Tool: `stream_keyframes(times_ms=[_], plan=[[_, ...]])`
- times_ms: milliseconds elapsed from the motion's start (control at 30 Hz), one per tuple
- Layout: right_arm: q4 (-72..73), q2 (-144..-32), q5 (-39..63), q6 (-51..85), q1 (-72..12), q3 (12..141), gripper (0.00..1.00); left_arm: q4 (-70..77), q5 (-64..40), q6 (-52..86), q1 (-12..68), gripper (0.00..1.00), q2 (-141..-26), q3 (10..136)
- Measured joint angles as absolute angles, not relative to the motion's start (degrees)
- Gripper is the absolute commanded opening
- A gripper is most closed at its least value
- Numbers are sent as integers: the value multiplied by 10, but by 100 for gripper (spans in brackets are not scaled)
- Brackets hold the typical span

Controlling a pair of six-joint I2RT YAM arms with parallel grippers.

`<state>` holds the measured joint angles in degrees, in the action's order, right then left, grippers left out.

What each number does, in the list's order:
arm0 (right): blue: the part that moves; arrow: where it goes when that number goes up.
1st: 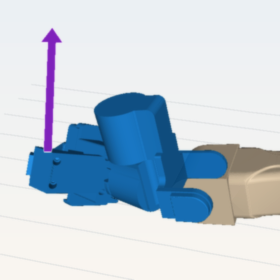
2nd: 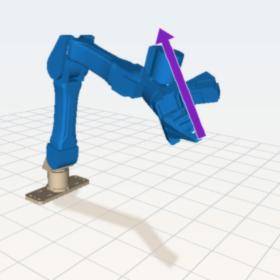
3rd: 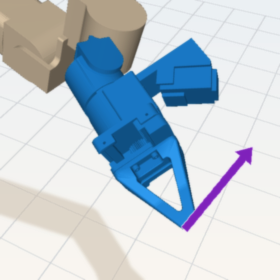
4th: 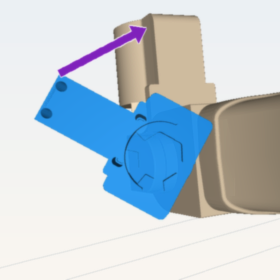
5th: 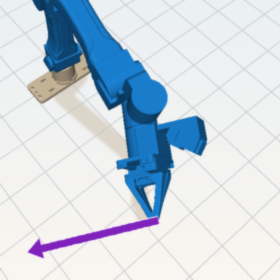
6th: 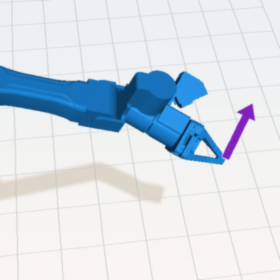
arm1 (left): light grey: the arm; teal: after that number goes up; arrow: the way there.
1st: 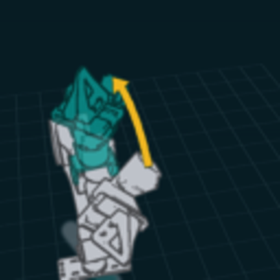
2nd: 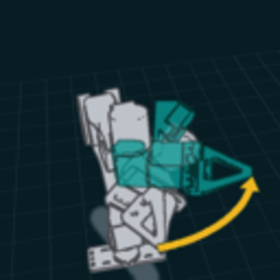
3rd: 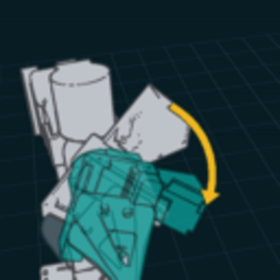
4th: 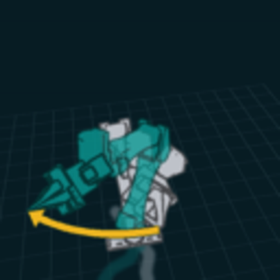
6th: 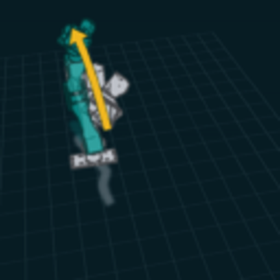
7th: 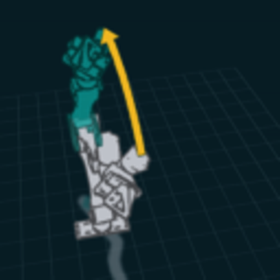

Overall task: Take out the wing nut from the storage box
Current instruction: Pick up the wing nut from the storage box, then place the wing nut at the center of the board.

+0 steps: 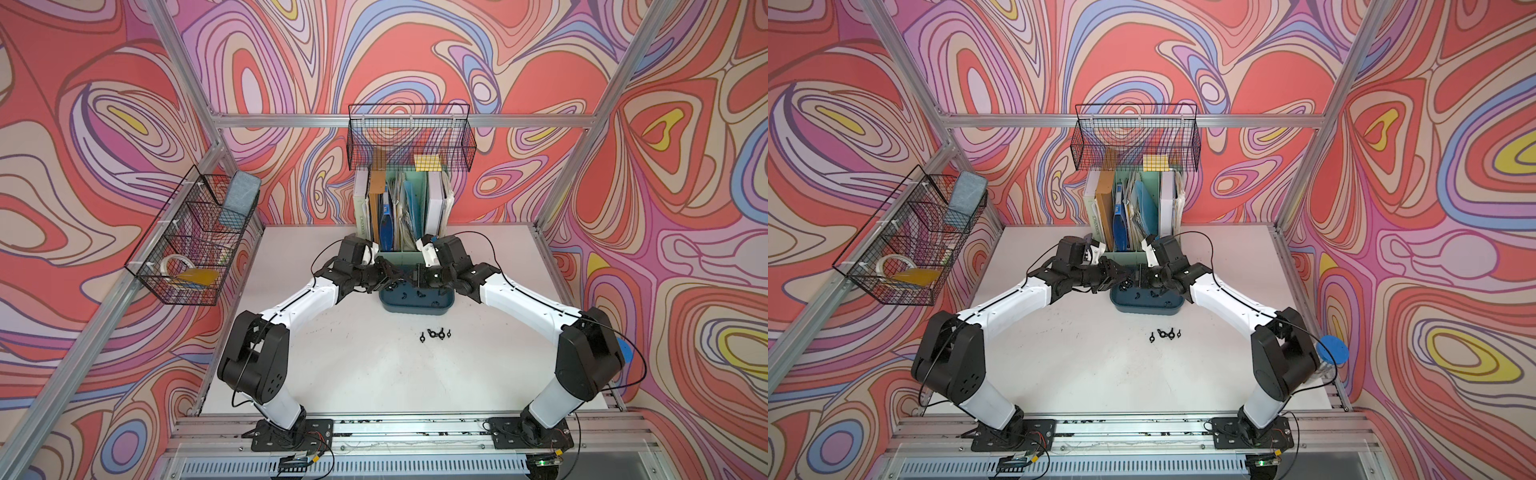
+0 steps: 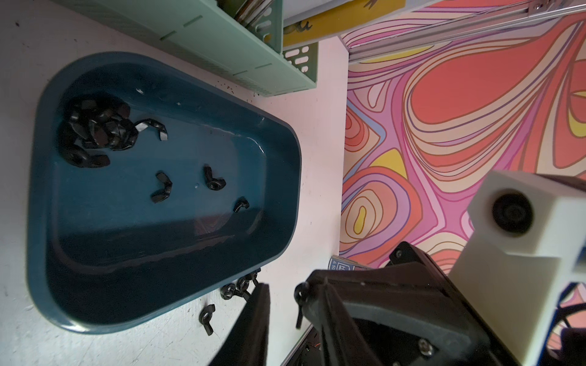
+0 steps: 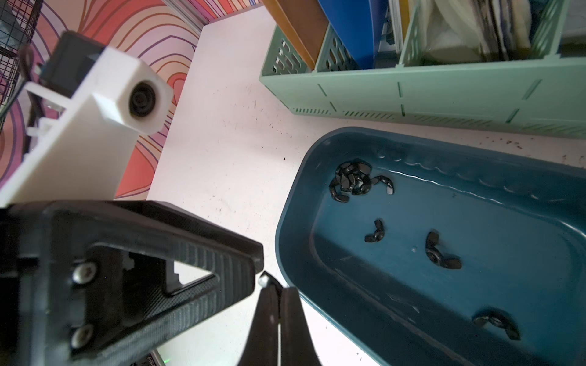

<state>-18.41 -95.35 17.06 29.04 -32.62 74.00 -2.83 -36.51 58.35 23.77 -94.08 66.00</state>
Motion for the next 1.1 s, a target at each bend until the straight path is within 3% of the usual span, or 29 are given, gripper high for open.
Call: stream_keyframes(times_ms=[467, 700, 833, 1033, 1067, 1100], plan=[[-183, -950, 178, 295, -333, 739, 0, 12, -376, 606, 237, 21, -941, 646], [-184, -950, 179, 297, -334, 739, 0, 40, -380, 620, 237, 12, -941, 633], [-184, -950, 178, 300, -334, 739, 0, 48, -381, 625, 237, 2, -940, 628], [-185, -950, 179, 306, -334, 739, 0, 48, -376, 624, 237, 0, -934, 625], [-184, -950, 179, 306, -334, 739, 0, 48, -375, 624, 237, 0, -933, 625], [-184, -950, 179, 307, -335, 739, 9, 44, -374, 623, 237, 0, -932, 625]])
